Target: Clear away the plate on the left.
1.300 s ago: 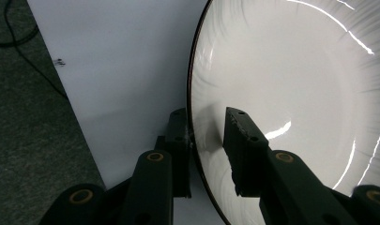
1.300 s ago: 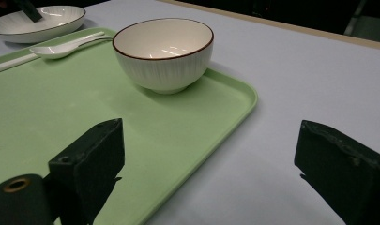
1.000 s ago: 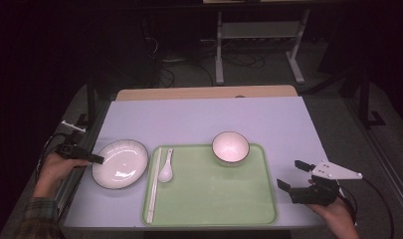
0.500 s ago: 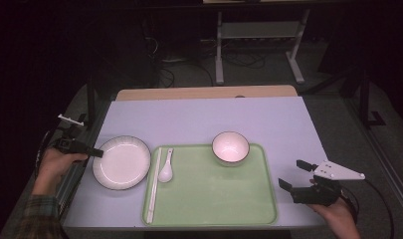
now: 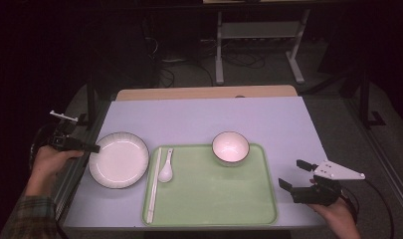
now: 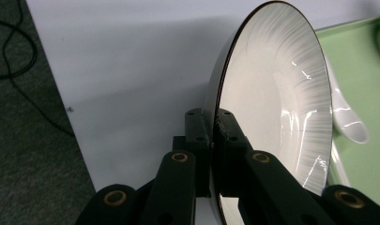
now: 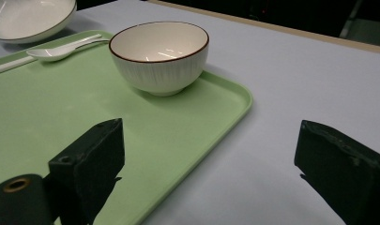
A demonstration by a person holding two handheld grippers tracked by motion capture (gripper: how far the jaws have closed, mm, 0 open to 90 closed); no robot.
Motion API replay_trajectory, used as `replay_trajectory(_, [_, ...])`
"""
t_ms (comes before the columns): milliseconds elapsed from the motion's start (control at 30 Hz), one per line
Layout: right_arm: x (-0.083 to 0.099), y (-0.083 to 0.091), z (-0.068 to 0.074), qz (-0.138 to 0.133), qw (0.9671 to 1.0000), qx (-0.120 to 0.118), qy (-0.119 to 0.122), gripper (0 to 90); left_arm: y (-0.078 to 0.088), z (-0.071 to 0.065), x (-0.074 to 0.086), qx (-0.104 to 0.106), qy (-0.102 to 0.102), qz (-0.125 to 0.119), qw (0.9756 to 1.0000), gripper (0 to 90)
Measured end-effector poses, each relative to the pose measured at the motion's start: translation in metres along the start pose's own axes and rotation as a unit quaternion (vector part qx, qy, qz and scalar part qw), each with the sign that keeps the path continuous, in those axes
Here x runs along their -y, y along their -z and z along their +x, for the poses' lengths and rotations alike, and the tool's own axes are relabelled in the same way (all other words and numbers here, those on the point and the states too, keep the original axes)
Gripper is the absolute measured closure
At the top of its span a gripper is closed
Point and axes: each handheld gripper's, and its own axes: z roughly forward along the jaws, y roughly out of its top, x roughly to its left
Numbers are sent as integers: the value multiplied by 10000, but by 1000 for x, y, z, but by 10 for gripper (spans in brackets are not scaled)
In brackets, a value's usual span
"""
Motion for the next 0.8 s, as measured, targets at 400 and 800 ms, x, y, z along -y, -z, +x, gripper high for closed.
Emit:
replay_trajectory(400, [-1,0,1,-13,10000,3,-2,82,8,-35,-16,339,-472,-136,9982,860])
replay_trajectory(800, [0,1,-1,-23,10000,21,-8,82,-13,-97,-40,705,-1202,5,9902,858])
